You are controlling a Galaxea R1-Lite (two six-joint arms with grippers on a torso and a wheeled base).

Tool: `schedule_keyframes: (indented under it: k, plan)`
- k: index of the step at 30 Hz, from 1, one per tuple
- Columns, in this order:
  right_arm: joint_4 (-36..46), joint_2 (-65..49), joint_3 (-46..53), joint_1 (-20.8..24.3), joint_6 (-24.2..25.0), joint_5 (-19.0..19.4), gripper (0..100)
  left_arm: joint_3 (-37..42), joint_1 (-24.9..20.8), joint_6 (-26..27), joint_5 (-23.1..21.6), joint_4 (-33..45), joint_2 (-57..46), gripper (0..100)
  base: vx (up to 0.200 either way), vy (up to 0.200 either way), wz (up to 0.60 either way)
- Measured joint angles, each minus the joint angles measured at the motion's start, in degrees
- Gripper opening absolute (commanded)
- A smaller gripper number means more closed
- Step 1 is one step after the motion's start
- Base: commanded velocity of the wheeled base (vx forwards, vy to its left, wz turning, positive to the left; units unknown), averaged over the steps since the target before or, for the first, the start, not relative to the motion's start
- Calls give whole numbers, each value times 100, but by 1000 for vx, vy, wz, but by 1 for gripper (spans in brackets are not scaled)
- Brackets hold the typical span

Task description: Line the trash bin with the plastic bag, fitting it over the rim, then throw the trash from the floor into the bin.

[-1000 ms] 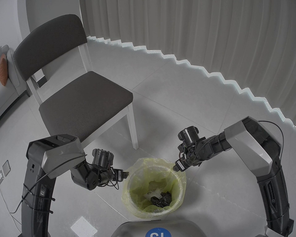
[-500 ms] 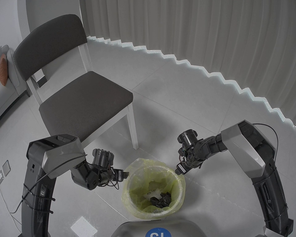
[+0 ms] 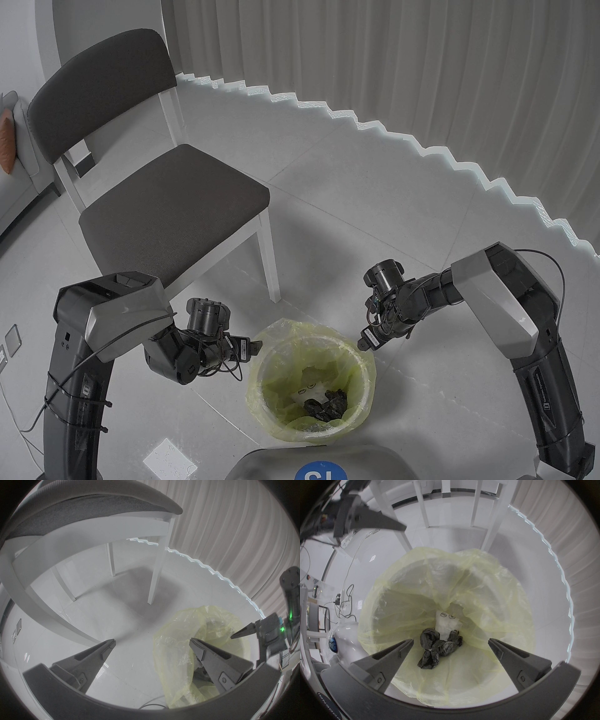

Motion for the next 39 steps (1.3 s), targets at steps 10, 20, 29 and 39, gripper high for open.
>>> schedule_keyframes:
  k: [10, 20, 29, 39]
  plan:
    - [-93, -541, 596, -85, 118, -2, 100, 347, 6, 24, 33, -9, -234, 100, 0, 0, 0]
    - [-644, -1436, 1621, -313, 107, 2, 100, 529, -39, 199, 132, -16, -564, 100, 0, 0, 0]
    - [-1081, -1732, 2148, -374, 90, 9, 100, 422, -157, 202, 145, -5, -524, 100, 0, 0, 0]
    - [-1340, -1762, 2258, -396, 37, 74, 100, -618, -184, 311, 137, 1218, 2, 100, 0, 0, 0]
